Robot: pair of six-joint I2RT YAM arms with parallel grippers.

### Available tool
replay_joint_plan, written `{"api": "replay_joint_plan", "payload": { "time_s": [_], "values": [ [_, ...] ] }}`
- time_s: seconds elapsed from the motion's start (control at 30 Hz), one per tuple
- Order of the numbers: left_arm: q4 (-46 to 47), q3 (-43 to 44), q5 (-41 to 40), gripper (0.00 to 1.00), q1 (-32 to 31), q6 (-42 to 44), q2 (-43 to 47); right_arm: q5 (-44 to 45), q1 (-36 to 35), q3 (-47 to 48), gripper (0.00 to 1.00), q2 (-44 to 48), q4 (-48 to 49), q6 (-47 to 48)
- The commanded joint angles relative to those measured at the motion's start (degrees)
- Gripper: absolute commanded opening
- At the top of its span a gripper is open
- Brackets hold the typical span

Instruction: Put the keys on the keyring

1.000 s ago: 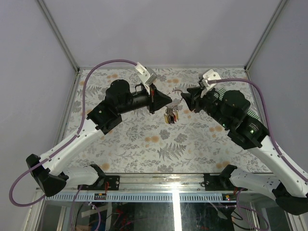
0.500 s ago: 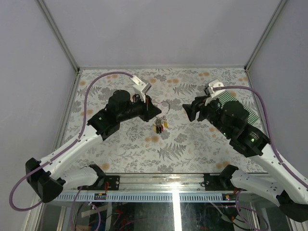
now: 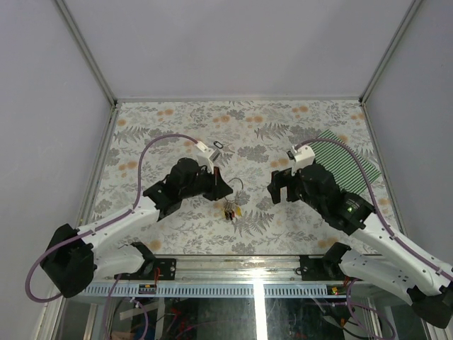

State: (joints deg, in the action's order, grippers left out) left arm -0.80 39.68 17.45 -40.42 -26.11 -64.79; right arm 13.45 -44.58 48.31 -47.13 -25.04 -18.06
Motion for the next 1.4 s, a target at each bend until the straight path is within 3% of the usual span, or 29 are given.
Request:
{"api": "replay_joint_plan", "payload": {
  "time_s": [0.0, 0.33, 0.53, 0.67, 0.83, 1.07, 1.37],
  "values": [
    [13.8, -2.9, 0.13, 0.0, 1.39, -2.85, -1.63, 0.55, 0.07, -3.51, 0.97, 1.99, 3.07, -2.72],
    [24.18, -9.32, 2.39, 0.0, 13.53, -4.54, -8.01, 7.49, 0.05, -8.71, 0.97, 2.12, 3.67, -7.95],
    [28.4, -10.38, 3.19, 0.02, 19.13, -4.13, -13.41, 4.07, 0.1, -9.81, 0.97, 3.67, 2.45, -10.38],
    [31.87, -11.49, 1.58, 0.08, 22.19, -5.3, -16.06, 1.88, 0.03, -9.21, 0.98, 4.15, 1.59, -11.21],
    [33.43, -11.6, -0.12, 0.23, 24.43, -6.38, -18.0, 0.3, 0.07, -8.29, 0.99, 5.16, 1.4, -10.14],
    [27.85, -11.08, -4.32, 0.43, 25.48, -6.73, -12.57, -1.22, 0.1, -6.0, 0.99, 11.81, 1.72, -5.03],
    [5.54, -6.94, -15.16, 0.59, 25.57, -3.09, 9.19, 7.26, 0.08, 3.89, 0.99, 17.7, -7.36, -1.77]
  ]
}}
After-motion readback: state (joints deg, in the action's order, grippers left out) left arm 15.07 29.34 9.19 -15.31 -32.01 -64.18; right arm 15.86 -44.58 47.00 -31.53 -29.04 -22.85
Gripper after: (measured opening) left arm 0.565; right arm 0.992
